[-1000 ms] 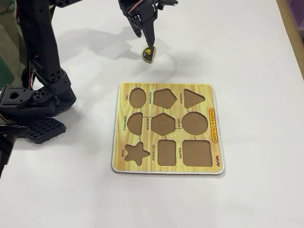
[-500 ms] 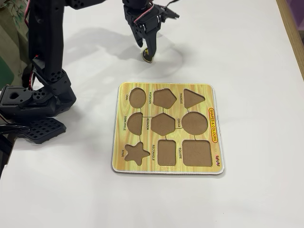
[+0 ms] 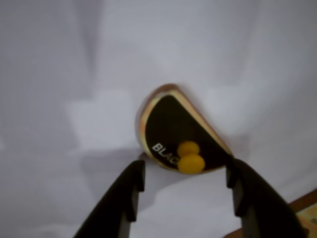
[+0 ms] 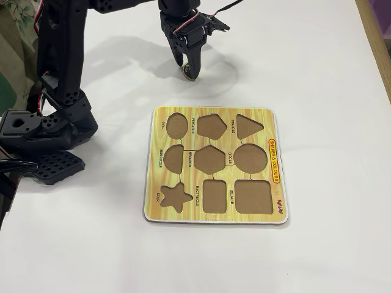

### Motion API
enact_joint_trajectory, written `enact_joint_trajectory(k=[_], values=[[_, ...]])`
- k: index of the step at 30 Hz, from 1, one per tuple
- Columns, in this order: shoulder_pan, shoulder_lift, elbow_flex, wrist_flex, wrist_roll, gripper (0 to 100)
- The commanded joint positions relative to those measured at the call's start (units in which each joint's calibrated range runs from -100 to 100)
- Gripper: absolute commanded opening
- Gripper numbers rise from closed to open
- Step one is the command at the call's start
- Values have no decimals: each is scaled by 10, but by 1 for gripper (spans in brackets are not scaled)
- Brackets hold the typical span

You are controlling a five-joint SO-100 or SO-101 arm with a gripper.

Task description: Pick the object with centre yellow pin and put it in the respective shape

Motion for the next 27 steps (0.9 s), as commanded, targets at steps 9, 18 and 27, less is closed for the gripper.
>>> enact_joint_trajectory(k=[9, 18, 27], values=[[4, -1, -9, -53, 6, 19], [2, -7, -4, -44, 6, 19], [0, -91, 15, -51, 6, 19]])
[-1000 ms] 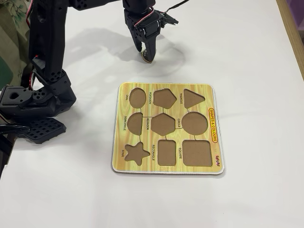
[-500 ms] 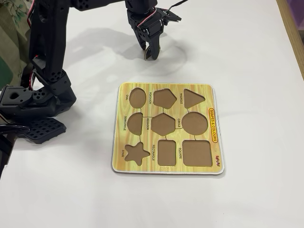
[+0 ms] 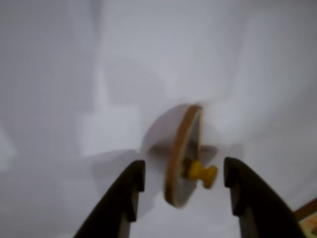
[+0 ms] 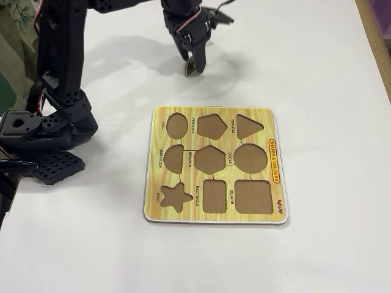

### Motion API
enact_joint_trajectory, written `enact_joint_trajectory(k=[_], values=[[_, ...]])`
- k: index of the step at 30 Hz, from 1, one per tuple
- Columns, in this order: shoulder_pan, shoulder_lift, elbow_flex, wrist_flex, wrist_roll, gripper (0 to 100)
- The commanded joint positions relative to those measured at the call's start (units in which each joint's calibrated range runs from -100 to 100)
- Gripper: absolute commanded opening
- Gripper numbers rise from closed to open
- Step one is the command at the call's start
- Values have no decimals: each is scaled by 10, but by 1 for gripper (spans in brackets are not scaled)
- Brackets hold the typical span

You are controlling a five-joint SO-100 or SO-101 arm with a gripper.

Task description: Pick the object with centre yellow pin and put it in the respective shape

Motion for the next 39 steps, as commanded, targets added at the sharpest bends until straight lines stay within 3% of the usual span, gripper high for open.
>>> enact_joint_trajectory(k=[1, 10, 21, 39], values=[[0, -81, 29, -8, -5, 19], [1, -162, 111, -9, -7, 19], [-4, -100, 102, -69, -6, 19], [-4, -76, 95, -67, -1, 19]])
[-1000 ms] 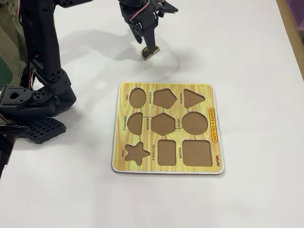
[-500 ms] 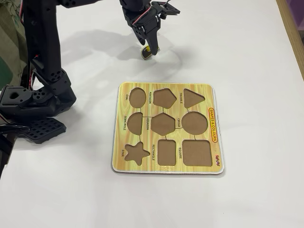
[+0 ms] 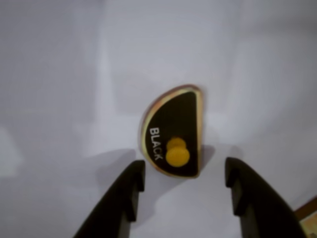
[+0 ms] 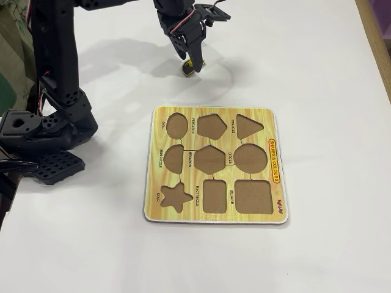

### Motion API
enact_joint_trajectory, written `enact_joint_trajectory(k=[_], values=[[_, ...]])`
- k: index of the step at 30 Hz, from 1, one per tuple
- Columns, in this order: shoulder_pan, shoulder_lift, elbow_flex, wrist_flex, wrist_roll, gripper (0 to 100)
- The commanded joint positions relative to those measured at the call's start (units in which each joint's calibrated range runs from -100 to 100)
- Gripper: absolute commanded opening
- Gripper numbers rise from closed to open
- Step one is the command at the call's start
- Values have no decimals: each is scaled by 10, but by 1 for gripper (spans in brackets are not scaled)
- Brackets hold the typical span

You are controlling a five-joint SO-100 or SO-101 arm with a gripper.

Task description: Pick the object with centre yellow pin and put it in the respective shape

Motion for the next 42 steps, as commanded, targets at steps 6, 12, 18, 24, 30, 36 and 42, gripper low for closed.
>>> enact_joint_trajectory(k=[6, 12, 18, 24, 30, 36, 42], values=[[-2, 19, -24, -6, 4, 19], [0, 20, -24, -6, 4, 18], [-1, 9, -21, -4, 4, 18], [-1, -36, 13, -6, 2, 18], [-3, -40, 15, -6, 2, 18], [-1, -39, 13, -7, -2, 18], [1, -33, 15, -40, -2, 19]])
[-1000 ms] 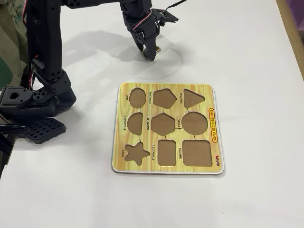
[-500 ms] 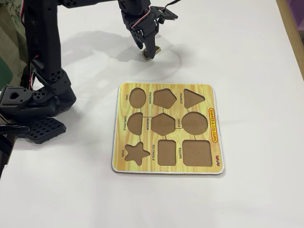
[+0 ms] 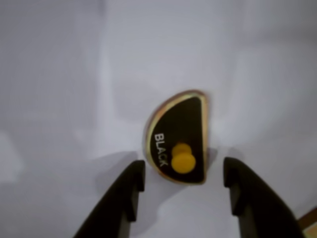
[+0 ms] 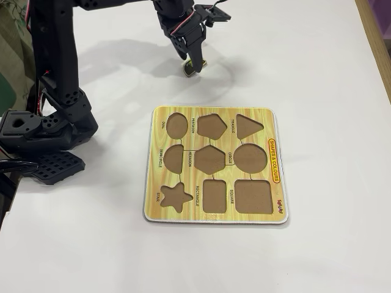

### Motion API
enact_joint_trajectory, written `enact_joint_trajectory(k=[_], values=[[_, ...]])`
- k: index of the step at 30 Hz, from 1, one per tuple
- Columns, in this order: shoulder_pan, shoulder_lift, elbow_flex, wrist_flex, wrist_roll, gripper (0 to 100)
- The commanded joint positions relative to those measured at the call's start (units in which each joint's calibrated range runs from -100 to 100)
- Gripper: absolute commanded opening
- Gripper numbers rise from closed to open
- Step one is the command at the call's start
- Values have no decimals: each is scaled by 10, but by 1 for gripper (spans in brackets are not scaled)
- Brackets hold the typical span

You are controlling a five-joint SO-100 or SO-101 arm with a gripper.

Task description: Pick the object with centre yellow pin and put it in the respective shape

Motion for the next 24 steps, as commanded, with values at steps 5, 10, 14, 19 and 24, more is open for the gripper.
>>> enact_joint_trajectory(k=[5, 10, 14, 19, 24], values=[[2, -29, -3, -10, -2, 19], [2, -28, -1, -11, -2, 16], [4, -28, 3, -11, -2, 9], [4, -28, 4, -12, 0, 9], [5, -29, 4, -12, 3, 9]])
